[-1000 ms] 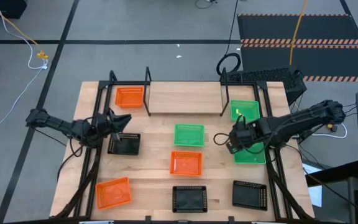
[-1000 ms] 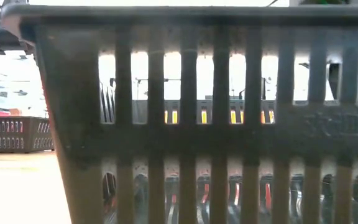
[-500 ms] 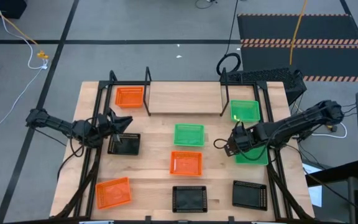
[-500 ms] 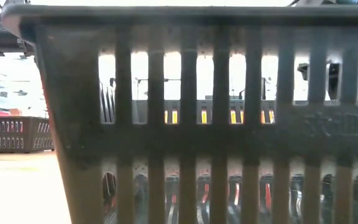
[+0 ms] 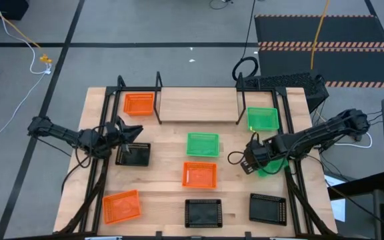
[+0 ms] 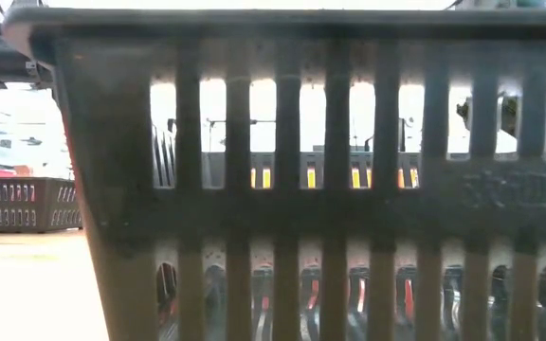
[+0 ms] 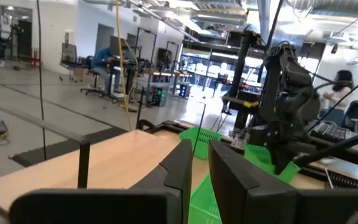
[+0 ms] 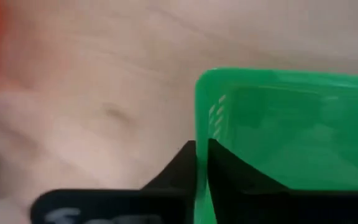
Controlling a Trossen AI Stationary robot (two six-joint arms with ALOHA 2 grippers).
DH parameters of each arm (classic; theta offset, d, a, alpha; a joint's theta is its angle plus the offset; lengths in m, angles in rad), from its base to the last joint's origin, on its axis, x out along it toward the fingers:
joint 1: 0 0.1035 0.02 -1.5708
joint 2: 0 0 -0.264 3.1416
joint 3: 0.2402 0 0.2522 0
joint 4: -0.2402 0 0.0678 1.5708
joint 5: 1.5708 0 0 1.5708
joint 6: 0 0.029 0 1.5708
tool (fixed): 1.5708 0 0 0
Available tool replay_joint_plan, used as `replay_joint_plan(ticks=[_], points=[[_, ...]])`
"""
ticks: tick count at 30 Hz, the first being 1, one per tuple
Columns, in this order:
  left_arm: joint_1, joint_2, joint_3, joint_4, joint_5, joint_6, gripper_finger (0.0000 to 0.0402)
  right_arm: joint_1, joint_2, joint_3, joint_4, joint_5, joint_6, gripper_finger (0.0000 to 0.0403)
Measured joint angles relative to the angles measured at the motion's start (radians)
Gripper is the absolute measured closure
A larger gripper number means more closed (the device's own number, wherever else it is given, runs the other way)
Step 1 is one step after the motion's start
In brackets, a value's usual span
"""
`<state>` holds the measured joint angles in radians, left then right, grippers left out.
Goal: Stack baskets on shelf by color
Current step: Put the bottom right green bin on the shelf
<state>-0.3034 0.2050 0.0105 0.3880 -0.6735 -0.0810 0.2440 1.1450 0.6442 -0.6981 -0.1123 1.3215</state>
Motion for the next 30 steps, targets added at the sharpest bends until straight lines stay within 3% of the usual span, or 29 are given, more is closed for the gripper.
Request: replay_joint_plan(ticks=[4,10,15,21,27,30], points=[[0.000,0.000,0.000,-0.017,0.000,-0.028,0.0346,0.000,0.000,0.061,0.139,-0.048,-0.042,0.0390],[0.000,0.000,0.000,-0.027,0.000,-0.043,0.0346,0.000,0.000,0.330,0.021,-0.017,-0.218,0.0398],[0.000,0.000,0.000,-0.080,0.010,-0.109,0.0346,-0.024,0.009,0.558,-0.012,0.042,-0.555,0.0400],[0.000,0.000,0.000,-0.089,0.011,-0.153,0.0346,-0.081,0.075,0.753,-0.014,0.111,-1.122,0.0401],[0.000,0.000,0.000,-0.070,0.011,-0.129,0.0346,-0.203,0.297,1.016,-0.153,0.118,-1.451,0.0401],[0.000,0.000,0.000,-0.060,0.010,-0.111,0.0346,-0.287,0.416,1.139,-0.282,0.200,-1.596,0.0400]])
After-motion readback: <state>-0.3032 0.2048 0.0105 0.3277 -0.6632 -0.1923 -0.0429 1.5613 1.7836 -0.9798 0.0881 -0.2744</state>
